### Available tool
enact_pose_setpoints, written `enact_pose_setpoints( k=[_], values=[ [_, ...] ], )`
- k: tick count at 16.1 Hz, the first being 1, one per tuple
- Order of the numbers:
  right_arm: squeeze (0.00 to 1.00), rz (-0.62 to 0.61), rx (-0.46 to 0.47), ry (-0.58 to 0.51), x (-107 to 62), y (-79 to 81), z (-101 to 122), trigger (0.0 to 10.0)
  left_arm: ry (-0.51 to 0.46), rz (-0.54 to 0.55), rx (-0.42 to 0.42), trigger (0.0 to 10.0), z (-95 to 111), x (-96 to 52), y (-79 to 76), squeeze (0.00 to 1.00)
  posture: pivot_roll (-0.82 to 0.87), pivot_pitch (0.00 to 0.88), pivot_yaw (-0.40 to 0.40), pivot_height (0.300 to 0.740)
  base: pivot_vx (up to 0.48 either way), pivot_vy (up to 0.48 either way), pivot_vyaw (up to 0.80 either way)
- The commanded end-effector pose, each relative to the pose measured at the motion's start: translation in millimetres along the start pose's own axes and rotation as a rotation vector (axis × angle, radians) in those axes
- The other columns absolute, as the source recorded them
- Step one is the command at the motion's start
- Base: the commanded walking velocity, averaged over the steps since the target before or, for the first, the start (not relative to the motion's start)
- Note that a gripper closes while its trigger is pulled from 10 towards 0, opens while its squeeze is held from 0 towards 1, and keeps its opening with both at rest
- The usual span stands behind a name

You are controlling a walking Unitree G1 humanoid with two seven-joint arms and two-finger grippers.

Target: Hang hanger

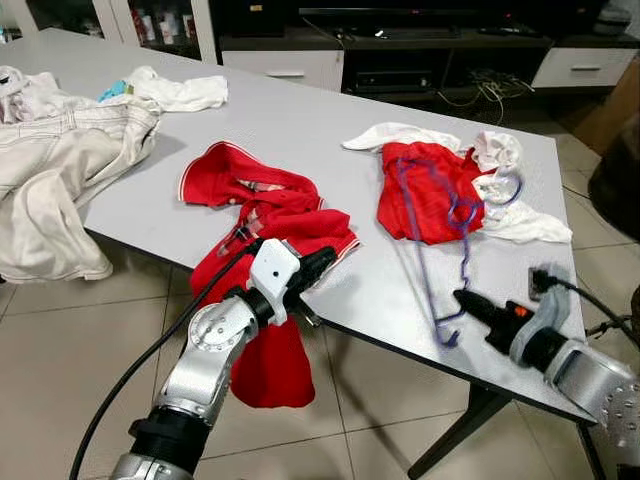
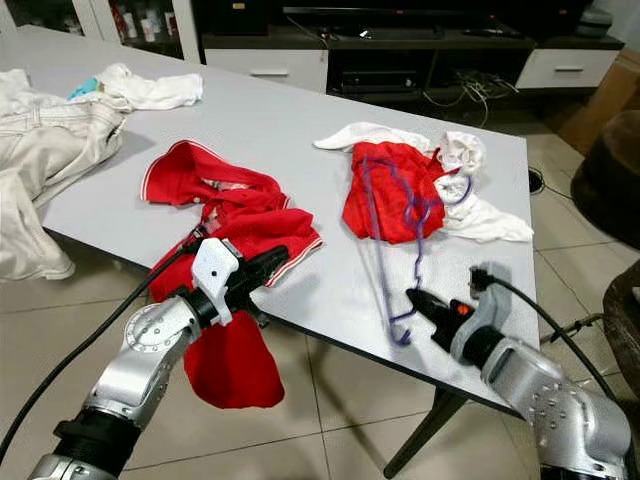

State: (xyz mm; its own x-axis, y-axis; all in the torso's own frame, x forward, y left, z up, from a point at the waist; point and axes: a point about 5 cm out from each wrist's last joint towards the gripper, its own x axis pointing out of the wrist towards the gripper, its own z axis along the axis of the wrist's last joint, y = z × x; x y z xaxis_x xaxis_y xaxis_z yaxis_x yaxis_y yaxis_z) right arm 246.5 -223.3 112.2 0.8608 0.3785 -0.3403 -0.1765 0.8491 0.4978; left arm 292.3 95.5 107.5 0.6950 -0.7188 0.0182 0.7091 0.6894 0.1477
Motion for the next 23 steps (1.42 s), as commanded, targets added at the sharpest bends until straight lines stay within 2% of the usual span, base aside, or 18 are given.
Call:
enact_pose_setpoints(
  k=[1, 2, 4, 6, 10, 13, 17, 19, 20, 21, 22, 23],
  values=[
    [0.00, -0.003, -0.069, -0.068, -0.2, 6.4, 11, 5.8, -0.005, -0.008, -0.030, 10.0, 2, 3.7, -1.3, 0.00, -0.15, 0.000, 0.004, 0.740, 0.000, 0.000, 0.00],
    [0.00, -0.003, -0.097, -0.116, 0.4, 11.3, 15, 10.0, -0.010, -0.006, -0.062, 10.0, 2, 4.2, -3.4, 0.00, -0.15, 0.000, 0.005, 0.740, 0.000, 0.000, 0.00],
    [0.00, -0.003, -0.131, -0.155, 1.1, 16.0, 20, 10.0, -0.014, -0.001, -0.098, 10.0, 2, 4.7, -5.5, 0.00, -0.15, 0.000, 0.009, 0.740, 0.000, 0.000, 0.00],
    [0.00, 0.009, -0.209, -0.213, 0.9, 25.2, 27, 10.0, -0.015, -0.008, -0.126, 10.0, 2, 5.1, -10.4, 0.00, -0.15, 0.000, 0.011, 0.740, 0.000, 0.000, 0.00],
    [0.00, -0.071, -0.436, -0.245, 4.0, 27.6, 33, 10.0, -0.014, -0.015, -0.146, 10.0, 2, 6.0, -15.7, 0.00, -0.14, 0.000, 0.015, 0.740, 0.000, 0.000, 0.00],
    [0.00, -0.065, -0.588, -0.216, 4.8, 30.1, 28, 10.0, -0.012, -0.007, -0.154, 10.0, 2, 5.9, -15.0, 0.00, -0.14, 0.000, 0.014, 0.740, 0.000, 0.000, 0.00],
    [0.00, 0.038, -0.647, -0.204, -3.9, 34.3, 29, 10.0, -0.018, 0.008, -0.139, 10.0, 4, 7.5, -11.8, 0.00, -0.14, 0.000, 0.011, 0.740, 0.000, 0.000, 0.00],
    [0.00, 0.051, -0.730, -0.182, -7.3, 33.6, 28, 10.0, -0.021, -0.002, -0.067, 10.0, 7, 7.2, -7.7, 0.00, -0.14, 0.000, 0.009, 0.740, 0.000, 0.000, 0.00],
    [0.00, 0.051, -0.805, -0.151, -8.1, 32.3, 25, 10.0, -0.025, -0.010, -0.020, 10.0, 9, 5.8, -3.6, 0.38, -0.14, 0.000, 0.009, 0.740, 0.000, 0.000, 0.00],
    [0.00, 0.050, -0.820, -0.147, -8.3, 31.7, 25, 10.0, -0.034, -0.009, -0.018, 10.0, 10, 5.1, -1.1, 1.00, -0.14, 0.000, 0.008, 0.740, 0.000, 0.000, 0.00],
    [0.00, 0.045, -0.845, -0.141, -8.3, 30.1, 25, 10.0, -0.047, -0.006, -0.008, 10.0, 13, 4.3, 2.8, 1.00, -0.14, 0.000, 0.008, 0.740, 0.000, 0.000, 0.00],
    [0.00, 0.021, -0.909, -0.120, -8.4, 26.2, 25, 10.0, -0.056, -0.002, 0.025, 10.0, 15, 3.1, 6.6, 1.00, -0.14, 0.000, 0.008, 0.740, 0.000, 0.000, 0.00]
  ],
)
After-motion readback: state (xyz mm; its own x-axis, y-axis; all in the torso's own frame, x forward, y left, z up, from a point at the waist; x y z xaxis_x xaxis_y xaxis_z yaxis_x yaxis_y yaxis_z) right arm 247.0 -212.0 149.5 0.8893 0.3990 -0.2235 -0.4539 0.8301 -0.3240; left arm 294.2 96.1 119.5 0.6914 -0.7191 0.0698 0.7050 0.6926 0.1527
